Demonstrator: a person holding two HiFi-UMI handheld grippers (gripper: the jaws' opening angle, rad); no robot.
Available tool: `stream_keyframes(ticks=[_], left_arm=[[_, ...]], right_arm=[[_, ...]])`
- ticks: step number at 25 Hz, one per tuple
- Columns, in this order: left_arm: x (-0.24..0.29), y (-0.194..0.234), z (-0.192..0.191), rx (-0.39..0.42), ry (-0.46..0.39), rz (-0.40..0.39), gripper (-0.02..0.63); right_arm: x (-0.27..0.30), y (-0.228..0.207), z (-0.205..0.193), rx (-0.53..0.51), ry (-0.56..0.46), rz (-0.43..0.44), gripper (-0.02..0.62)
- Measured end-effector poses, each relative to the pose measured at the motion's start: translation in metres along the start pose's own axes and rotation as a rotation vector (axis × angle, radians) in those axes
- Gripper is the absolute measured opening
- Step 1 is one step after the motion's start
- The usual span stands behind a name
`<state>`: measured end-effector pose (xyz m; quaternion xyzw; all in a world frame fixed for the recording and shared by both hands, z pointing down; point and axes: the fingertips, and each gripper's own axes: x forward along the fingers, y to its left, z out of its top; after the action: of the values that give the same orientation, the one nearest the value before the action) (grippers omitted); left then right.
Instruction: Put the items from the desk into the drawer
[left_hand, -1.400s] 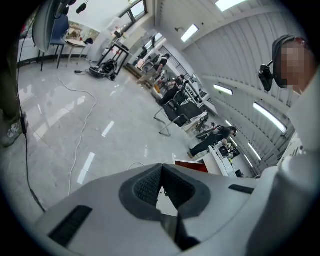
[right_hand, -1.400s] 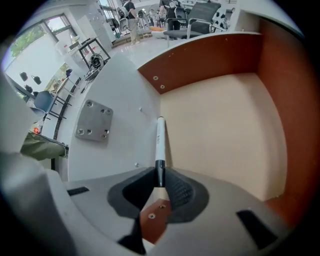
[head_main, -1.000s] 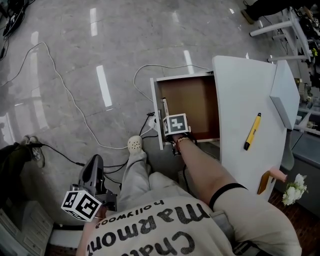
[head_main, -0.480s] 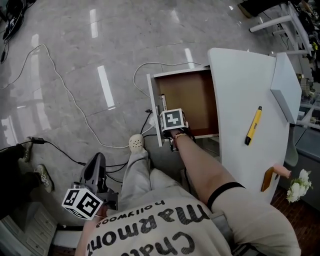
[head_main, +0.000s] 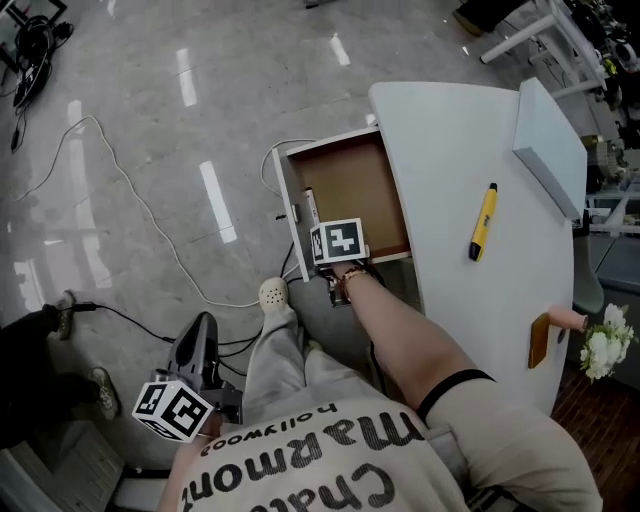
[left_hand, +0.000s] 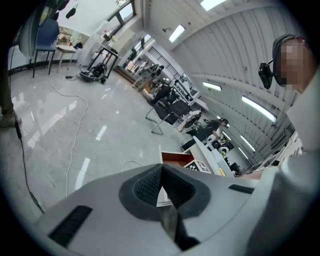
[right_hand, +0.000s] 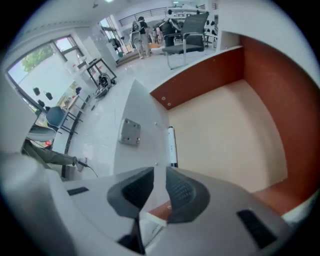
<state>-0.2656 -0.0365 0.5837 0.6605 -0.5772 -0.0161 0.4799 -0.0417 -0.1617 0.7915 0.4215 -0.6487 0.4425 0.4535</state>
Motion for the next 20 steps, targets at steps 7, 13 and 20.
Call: stream_keyframes(ticks=[7,13,20], left_arm=[[-0.035,-0.06,-0.014,0.053,-0.05,-0.067,0.002],[-0.058,-0.121,-0.024,0.128,-0.086,-0.166,0.002],[-0.104,-0.187,-0.049,0.164,-0.12,-0.253,0.002]], right_arm=[[-0.102,0.019,-0.028,-0.035,-0.182,0.087,0.003],[-0.22,0.032,-0.046,0.073,-0.392,0.26,0.003],[-0.37,0.016,-0.069,0.254,-0.697,0.48,0.003]])
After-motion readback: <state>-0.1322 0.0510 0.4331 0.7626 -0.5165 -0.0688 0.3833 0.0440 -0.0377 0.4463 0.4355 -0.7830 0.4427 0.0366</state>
